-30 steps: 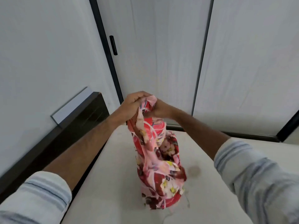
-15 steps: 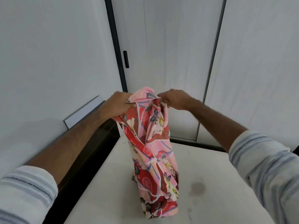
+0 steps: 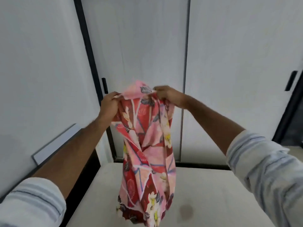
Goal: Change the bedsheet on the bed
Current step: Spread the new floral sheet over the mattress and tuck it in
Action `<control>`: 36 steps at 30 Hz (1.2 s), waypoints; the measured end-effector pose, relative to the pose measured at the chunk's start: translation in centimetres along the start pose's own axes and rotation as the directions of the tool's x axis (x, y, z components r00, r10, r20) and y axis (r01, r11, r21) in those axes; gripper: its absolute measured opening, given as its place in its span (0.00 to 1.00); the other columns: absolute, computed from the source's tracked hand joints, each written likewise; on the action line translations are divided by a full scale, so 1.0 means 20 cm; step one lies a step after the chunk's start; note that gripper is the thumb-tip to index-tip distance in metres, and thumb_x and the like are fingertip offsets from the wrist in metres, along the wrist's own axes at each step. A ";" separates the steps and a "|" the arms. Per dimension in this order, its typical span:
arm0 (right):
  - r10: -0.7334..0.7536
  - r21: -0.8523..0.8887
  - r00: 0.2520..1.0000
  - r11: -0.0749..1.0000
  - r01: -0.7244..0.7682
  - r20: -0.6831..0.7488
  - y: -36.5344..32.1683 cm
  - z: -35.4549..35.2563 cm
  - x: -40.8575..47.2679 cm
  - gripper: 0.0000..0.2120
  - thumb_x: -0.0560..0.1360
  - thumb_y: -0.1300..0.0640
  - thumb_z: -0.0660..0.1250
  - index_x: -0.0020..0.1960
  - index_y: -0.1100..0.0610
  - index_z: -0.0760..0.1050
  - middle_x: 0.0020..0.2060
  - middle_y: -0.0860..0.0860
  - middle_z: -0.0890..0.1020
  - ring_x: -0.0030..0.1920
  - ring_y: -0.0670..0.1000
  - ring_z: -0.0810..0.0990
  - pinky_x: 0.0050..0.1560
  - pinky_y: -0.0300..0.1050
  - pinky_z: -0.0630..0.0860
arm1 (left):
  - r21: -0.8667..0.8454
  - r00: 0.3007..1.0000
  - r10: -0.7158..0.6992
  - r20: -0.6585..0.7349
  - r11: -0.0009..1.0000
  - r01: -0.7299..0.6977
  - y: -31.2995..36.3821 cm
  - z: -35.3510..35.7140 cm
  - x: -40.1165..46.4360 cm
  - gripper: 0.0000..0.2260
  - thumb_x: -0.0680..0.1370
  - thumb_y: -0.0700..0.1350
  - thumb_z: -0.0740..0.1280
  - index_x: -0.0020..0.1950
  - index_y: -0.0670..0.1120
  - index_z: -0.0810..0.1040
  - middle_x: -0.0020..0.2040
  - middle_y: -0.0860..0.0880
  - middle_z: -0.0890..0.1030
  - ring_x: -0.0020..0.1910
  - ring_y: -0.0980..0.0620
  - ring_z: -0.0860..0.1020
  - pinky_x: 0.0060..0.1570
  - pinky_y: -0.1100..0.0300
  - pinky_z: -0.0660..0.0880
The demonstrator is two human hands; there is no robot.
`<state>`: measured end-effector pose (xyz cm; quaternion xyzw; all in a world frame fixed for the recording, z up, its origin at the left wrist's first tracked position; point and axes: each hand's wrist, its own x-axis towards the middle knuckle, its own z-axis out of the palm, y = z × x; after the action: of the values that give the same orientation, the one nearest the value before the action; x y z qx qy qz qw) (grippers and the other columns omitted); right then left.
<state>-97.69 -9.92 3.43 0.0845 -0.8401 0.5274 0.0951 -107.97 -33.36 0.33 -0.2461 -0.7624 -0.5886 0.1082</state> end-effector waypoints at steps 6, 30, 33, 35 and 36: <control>0.229 -0.079 0.916 0.973 -0.215 0.328 0.06 -0.16 -0.25 0.21 0.77 0.53 0.67 0.68 0.59 0.73 0.63 0.57 0.81 0.64 0.58 0.79 0.66 0.56 0.75 | -0.018 0.978 0.196 0.075 0.981 -0.196 0.18 0.18 0.01 0.10 0.77 0.40 0.61 0.47 0.49 0.82 0.42 0.53 0.83 0.42 0.52 0.81 0.43 0.57 0.74; -0.145 0.085 0.438 0.882 0.464 -0.887 -0.67 -0.15 -0.56 0.08 0.71 0.71 0.63 0.44 0.59 0.75 0.35 0.53 0.80 0.34 0.51 0.78 0.34 0.41 0.73 | 0.450 0.802 -0.008 0.597 0.831 -0.327 -0.25 0.47 -0.39 0.11 0.76 0.52 0.67 0.51 0.45 0.80 0.49 0.45 0.83 0.51 0.42 0.83 0.49 0.54 0.77; -0.196 -0.079 0.110 0.756 0.649 -0.975 -0.77 -0.47 -0.79 0.06 0.67 0.69 0.66 0.42 0.62 0.74 0.35 0.56 0.76 0.34 0.53 0.75 0.32 0.43 0.72 | 0.485 0.800 -0.041 0.598 0.814 -0.321 -0.35 0.52 -0.42 0.11 0.77 0.46 0.67 0.55 0.42 0.80 0.51 0.43 0.82 0.55 0.40 0.82 0.51 0.54 0.76; -0.119 -0.090 0.014 0.819 0.567 -0.993 -0.71 -0.68 -0.94 0.10 0.64 0.67 0.67 0.45 0.63 0.74 0.38 0.60 0.76 0.37 0.57 0.77 0.34 0.49 0.76 | 0.481 0.785 -0.050 0.617 0.813 -0.327 -0.37 0.55 -0.36 0.09 0.78 0.43 0.65 0.55 0.43 0.81 0.50 0.42 0.82 0.52 0.41 0.82 0.49 0.54 0.76; -0.086 -0.049 0.059 0.884 0.464 -0.995 -0.62 -0.78 -0.99 0.10 0.64 0.64 0.68 0.45 0.62 0.74 0.38 0.61 0.76 0.37 0.59 0.77 0.35 0.52 0.77 | 0.462 0.787 -0.042 0.615 0.828 -0.317 -0.36 0.57 -0.32 0.09 0.79 0.42 0.64 0.55 0.45 0.82 0.50 0.42 0.83 0.48 0.42 0.82 0.47 0.54 0.77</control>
<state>-74.35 -0.43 15.97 -0.1113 -0.4446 0.5341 0.7104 -104.56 -25.37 -11.88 -0.4361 -0.8698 -0.2288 -0.0298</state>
